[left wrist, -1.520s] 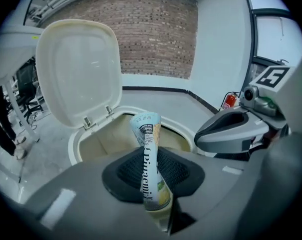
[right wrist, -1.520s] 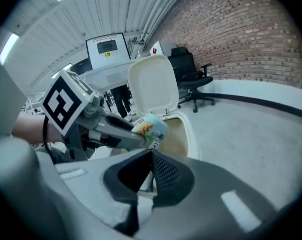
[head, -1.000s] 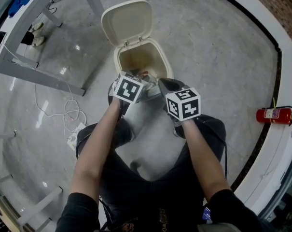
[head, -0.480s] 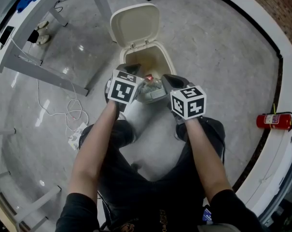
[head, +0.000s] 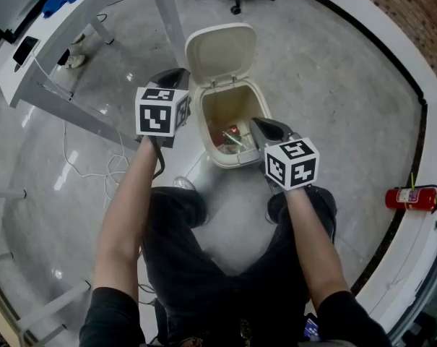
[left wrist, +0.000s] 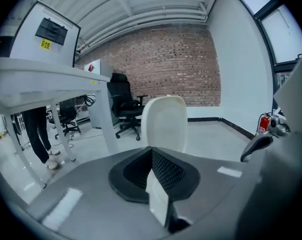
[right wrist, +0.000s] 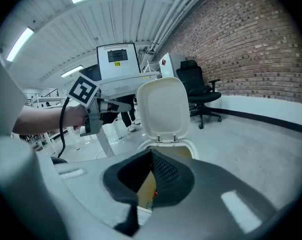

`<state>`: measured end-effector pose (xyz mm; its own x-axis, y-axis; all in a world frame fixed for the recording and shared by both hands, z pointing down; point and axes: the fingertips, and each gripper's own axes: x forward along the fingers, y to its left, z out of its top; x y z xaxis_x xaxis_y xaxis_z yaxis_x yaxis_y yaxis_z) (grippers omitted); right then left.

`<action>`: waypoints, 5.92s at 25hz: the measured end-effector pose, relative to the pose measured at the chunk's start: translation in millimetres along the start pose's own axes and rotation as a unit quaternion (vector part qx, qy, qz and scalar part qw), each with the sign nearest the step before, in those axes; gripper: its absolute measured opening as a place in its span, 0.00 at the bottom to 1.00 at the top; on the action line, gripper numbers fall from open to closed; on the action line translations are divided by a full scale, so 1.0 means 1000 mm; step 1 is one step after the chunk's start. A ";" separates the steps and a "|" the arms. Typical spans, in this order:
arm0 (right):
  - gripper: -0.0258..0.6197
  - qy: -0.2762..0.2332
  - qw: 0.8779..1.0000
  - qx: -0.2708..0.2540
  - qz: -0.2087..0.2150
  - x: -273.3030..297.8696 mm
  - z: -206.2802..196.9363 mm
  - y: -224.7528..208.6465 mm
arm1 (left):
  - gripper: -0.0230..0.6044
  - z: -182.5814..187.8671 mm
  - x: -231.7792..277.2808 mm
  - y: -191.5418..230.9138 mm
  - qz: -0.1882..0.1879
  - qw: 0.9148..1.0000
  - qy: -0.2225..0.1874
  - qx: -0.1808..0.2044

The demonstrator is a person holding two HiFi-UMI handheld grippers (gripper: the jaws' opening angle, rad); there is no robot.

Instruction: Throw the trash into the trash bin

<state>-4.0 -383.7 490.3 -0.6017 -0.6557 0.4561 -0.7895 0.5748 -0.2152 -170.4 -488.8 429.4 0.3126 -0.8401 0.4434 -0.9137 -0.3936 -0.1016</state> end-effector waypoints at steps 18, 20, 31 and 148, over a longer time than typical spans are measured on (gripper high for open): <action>0.04 0.007 1.000 -0.010 0.005 0.017 0.020 -0.015 | 0.05 0.060 0.053 0.033 -0.081 0.996 -0.015 0.040; 0.04 0.002 1.000 -0.007 0.006 0.015 0.022 -0.016 | 0.05 0.060 0.047 0.029 -0.092 0.995 -0.016 0.045; 0.04 -0.022 1.000 -0.009 0.012 -0.007 0.036 0.002 | 0.05 0.039 0.012 -0.024 -0.154 0.979 0.009 0.130; 0.04 -0.192 0.975 -0.101 0.041 -0.283 0.027 0.213 | 0.05 0.007 -0.360 -0.244 -0.113 0.981 -0.138 -0.078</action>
<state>-5.1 -88.6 291.9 -0.6932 -0.7163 0.0798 -0.7204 0.6921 -0.0447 -58.2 -93.1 287.9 0.5497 -0.8159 0.1793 -0.8354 -0.5366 0.1192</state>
